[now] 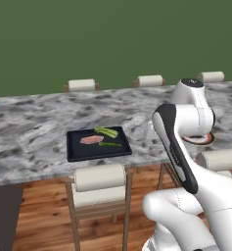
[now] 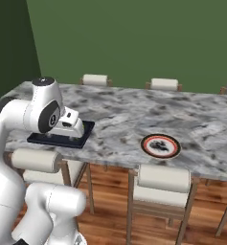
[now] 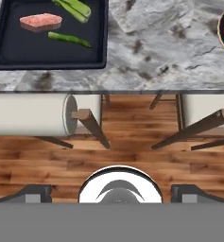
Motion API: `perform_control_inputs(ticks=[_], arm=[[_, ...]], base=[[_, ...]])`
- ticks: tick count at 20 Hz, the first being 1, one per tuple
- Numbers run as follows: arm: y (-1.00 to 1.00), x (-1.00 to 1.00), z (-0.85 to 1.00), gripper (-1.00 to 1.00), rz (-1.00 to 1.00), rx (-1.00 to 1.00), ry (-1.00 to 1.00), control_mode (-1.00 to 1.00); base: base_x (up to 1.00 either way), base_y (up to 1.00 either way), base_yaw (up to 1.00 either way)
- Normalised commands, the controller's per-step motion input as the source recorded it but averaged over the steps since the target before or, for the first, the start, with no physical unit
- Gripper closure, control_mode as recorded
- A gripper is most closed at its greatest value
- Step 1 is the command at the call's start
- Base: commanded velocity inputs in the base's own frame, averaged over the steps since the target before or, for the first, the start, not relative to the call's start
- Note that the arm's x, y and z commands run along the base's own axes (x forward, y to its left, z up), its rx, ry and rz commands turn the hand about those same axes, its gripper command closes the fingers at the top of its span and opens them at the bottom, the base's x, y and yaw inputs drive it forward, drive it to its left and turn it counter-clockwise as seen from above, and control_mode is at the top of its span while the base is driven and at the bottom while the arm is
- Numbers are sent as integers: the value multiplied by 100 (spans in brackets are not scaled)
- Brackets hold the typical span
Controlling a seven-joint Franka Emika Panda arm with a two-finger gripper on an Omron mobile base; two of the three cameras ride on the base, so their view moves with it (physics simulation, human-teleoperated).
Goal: Create a steak meal by picking up the steak and asparagus from the tray and placing them on the plate. Leave the celery on the tray.
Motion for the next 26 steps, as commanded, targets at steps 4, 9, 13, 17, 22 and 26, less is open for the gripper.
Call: perform_control_inputs(ticks=[4,9,13,17,22,26], arm=[[0,0,0,-100,0,0,0,100],[0,0,0,-100,0,0,0,100],[0,0,0,-100,0,0,0,100],[0,0,0,-100,0,0,0,100],[0,0,0,-100,0,0,0,100],[5,11,0,-100,-1,0,0,-100]], base=[[0,-73,0],[13,-18,0],[44,10,0],[57,28,-1],[59,33,-3],[39,22,-3]])
